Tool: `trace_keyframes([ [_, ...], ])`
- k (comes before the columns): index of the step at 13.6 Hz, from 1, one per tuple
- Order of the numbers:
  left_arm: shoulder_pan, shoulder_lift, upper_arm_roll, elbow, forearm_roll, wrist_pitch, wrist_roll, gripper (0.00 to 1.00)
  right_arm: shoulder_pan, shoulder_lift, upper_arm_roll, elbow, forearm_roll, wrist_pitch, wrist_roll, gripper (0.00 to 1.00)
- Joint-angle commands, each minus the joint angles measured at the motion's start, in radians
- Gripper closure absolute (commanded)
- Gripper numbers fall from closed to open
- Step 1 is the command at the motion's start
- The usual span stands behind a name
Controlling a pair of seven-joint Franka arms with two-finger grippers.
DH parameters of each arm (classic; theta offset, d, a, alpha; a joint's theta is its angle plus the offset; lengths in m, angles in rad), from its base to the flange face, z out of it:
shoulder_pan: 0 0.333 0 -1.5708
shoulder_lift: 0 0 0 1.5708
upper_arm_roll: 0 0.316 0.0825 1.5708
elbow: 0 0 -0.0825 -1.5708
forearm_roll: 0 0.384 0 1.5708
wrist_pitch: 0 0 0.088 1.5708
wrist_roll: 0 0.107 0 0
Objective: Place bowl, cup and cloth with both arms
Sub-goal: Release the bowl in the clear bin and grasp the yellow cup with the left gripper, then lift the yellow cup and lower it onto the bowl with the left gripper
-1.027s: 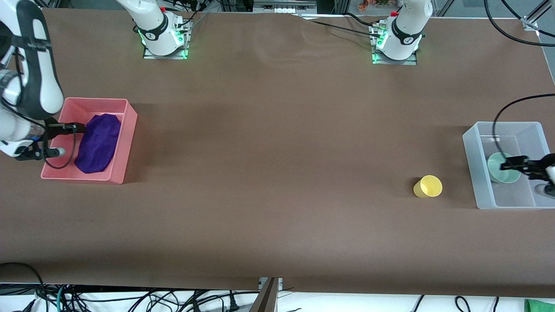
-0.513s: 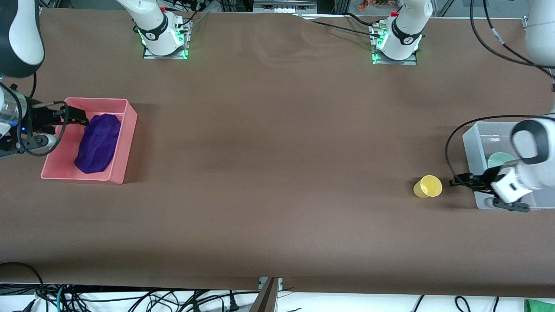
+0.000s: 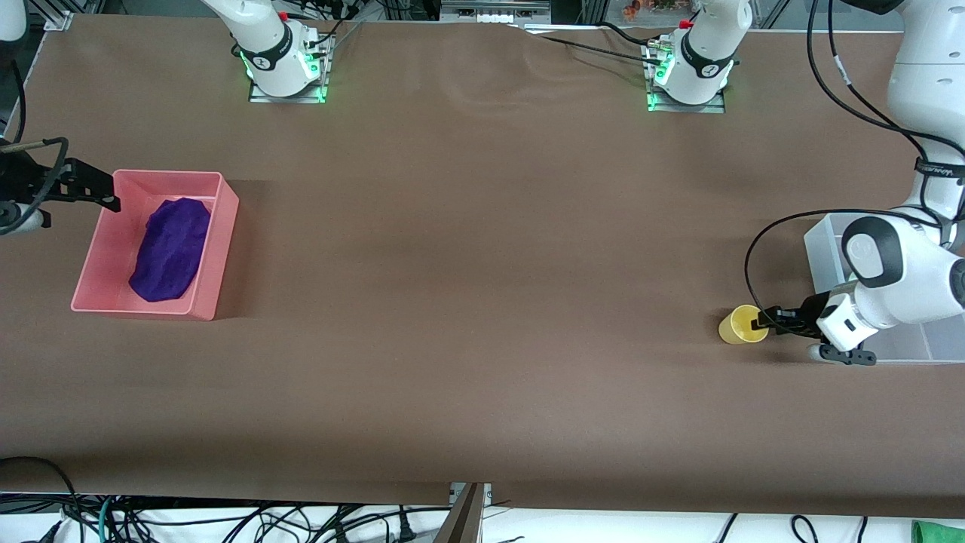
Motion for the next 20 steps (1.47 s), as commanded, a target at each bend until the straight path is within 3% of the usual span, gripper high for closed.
trace_keyframes([
  [1, 0.008, -0.01, -0.007, -0.006, -0.027, 0.008, -0.007, 1.0, -0.004, -0.004, 0.028, 0.007, -0.033, -0.039, 0.043, 0.0],
  [6, 0.046, -0.113, 0.004, 0.041, -0.025, -0.203, -0.016, 1.0, 0.0, -0.004, 0.042, 0.007, -0.024, -0.088, 0.202, 0.0],
  [9, 0.103, -0.143, 0.031, 0.197, -0.001, -0.468, -0.004, 1.0, 0.0, -0.004, 0.046, 0.007, -0.024, -0.091, 0.221, 0.0],
  [11, 0.132, -0.145, 0.033, 0.271, 0.16, -0.584, 0.073, 1.0, 0.0, -0.004, 0.046, 0.005, -0.022, -0.093, 0.238, 0.0],
  [13, 0.141, -0.151, 0.036, 0.287, 0.281, -0.586, 0.174, 1.0, 0.0, 0.013, 0.045, 0.008, -0.024, -0.111, 0.235, 0.0],
  [16, 0.213, -0.124, 0.037, 0.321, 0.37, -0.555, 0.355, 1.0, 0.0, 0.015, 0.045, 0.011, -0.028, -0.105, 0.23, 0.0],
  [20, 0.29, -0.064, 0.034, 0.31, 0.369, -0.406, 0.484, 1.0, 0.0, 0.016, 0.045, 0.011, -0.025, -0.101, 0.229, 0.0],
])
